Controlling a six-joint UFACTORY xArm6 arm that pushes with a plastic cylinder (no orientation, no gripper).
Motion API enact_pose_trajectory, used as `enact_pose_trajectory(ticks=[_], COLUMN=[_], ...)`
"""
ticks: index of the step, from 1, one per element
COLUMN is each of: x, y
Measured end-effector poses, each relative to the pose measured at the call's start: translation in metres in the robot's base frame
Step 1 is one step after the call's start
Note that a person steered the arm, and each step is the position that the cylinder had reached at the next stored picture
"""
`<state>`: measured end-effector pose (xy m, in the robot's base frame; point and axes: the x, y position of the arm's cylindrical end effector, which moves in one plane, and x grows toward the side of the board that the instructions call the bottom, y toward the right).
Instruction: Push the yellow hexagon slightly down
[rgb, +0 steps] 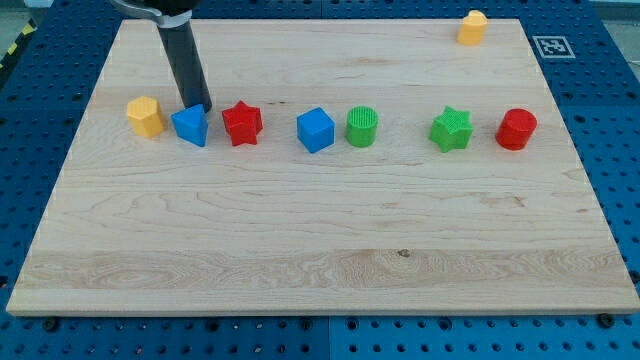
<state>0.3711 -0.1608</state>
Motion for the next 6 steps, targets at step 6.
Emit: enact_pose_trajectory(ticks=[6], x=[-0.016], y=[-0.066])
